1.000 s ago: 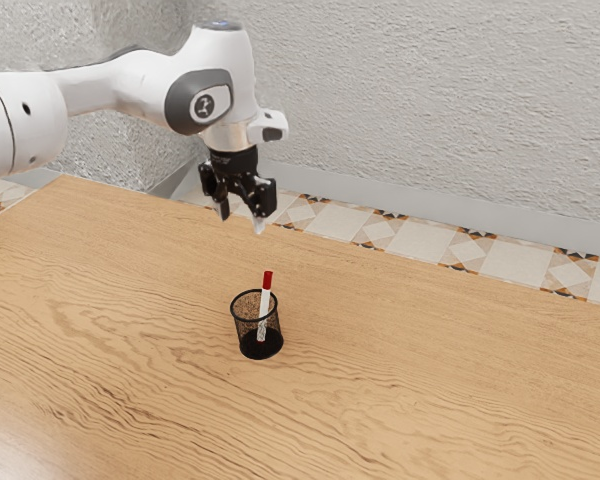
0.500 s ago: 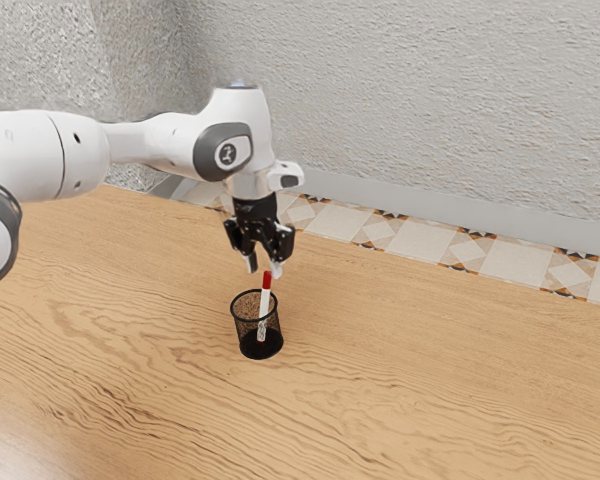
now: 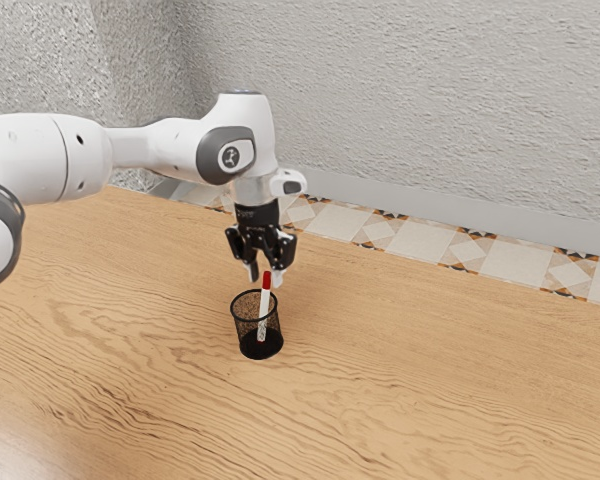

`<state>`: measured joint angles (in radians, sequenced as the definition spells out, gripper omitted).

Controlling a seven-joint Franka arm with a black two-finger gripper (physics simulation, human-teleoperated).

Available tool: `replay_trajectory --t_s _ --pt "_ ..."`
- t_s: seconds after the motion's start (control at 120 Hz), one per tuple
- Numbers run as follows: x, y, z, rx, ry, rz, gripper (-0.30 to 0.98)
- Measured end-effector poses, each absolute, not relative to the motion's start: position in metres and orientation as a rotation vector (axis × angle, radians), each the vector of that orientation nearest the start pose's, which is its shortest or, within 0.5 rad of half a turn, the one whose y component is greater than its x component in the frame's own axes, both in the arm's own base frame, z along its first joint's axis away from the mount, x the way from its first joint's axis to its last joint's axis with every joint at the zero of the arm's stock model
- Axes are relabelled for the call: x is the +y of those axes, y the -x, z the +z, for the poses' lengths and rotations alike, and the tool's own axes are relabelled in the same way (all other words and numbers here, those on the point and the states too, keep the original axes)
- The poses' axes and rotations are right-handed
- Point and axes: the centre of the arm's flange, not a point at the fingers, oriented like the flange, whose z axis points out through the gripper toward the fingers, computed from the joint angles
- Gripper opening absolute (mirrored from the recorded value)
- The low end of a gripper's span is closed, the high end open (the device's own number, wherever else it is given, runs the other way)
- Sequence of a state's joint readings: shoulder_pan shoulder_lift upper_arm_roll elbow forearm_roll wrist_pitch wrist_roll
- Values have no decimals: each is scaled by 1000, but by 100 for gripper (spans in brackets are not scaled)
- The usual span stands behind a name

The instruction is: Take the marker out of the pen holder and place it to the left of the pen holder.

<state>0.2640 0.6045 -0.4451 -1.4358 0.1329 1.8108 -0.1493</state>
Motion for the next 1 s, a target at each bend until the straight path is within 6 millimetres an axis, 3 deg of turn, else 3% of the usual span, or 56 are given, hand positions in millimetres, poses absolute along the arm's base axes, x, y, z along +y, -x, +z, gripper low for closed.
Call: replay_trajectory --t_s 0.333,1.0 --pt "-61 -683 339 45 3217 377 25" --pt "-61 -688 343 41 3220 332 6"
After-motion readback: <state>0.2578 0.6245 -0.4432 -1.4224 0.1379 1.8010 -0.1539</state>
